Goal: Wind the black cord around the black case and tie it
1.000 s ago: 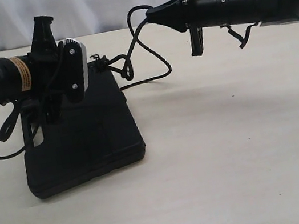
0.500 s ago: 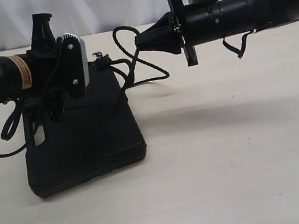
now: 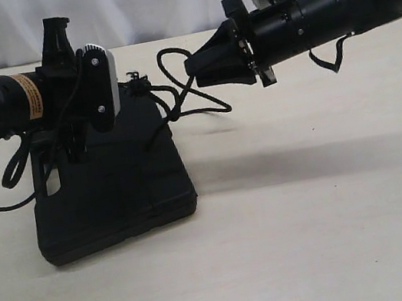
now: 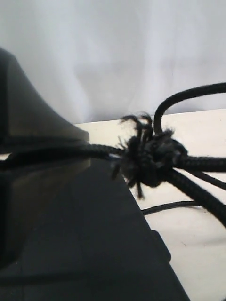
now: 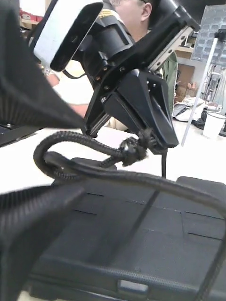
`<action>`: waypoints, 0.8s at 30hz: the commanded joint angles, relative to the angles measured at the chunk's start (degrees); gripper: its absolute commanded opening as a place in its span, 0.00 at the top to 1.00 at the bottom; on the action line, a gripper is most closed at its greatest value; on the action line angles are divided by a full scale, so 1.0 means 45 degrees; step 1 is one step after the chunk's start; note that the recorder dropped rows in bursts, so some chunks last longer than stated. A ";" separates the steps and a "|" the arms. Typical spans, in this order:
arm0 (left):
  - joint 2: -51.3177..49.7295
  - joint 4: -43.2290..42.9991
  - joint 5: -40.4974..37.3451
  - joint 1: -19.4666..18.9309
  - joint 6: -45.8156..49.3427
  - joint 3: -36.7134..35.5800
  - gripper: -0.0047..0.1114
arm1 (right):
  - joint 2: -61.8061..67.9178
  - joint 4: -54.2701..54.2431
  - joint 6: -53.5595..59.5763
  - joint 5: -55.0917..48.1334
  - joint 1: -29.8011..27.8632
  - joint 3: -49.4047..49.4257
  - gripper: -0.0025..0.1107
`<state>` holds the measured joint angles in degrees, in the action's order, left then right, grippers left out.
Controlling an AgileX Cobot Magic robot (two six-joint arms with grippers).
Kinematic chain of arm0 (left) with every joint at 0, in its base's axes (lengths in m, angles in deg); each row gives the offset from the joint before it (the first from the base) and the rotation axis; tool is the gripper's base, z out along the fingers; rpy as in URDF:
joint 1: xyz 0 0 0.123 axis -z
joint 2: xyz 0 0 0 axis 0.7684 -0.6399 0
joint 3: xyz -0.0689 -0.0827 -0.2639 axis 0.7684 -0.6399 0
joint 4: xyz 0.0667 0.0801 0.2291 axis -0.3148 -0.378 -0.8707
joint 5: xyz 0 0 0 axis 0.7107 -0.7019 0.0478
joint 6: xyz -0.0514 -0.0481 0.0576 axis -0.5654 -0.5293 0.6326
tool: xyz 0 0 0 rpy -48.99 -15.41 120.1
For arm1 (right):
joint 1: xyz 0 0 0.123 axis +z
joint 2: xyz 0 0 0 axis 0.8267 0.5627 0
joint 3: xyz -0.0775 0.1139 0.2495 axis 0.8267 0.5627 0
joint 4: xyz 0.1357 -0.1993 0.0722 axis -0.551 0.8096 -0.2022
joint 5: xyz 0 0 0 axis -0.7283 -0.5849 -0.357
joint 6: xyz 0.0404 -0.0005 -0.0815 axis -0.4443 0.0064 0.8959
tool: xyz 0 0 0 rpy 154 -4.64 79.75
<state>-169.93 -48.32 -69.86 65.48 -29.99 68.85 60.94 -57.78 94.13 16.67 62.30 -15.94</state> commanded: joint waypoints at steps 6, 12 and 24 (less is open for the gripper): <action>0.0065 0.0399 0.0548 0.0027 -0.0089 0.0005 0.96 | -0.0127 0.0166 -0.0346 -0.0129 0.0434 0.0025 0.44; 0.0065 0.0399 0.0527 0.0027 -0.0115 0.0005 0.96 | -0.0624 0.1007 -0.0806 -0.0129 0.0178 0.0025 0.41; 0.0065 0.0423 0.0572 0.0027 -0.0133 0.0005 0.96 | -0.2956 0.2520 -0.1340 -0.0129 0.0721 0.1742 0.41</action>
<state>-169.93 -47.20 -69.64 65.48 -30.10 68.85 49.75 -47.94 87.92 16.29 64.67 -11.57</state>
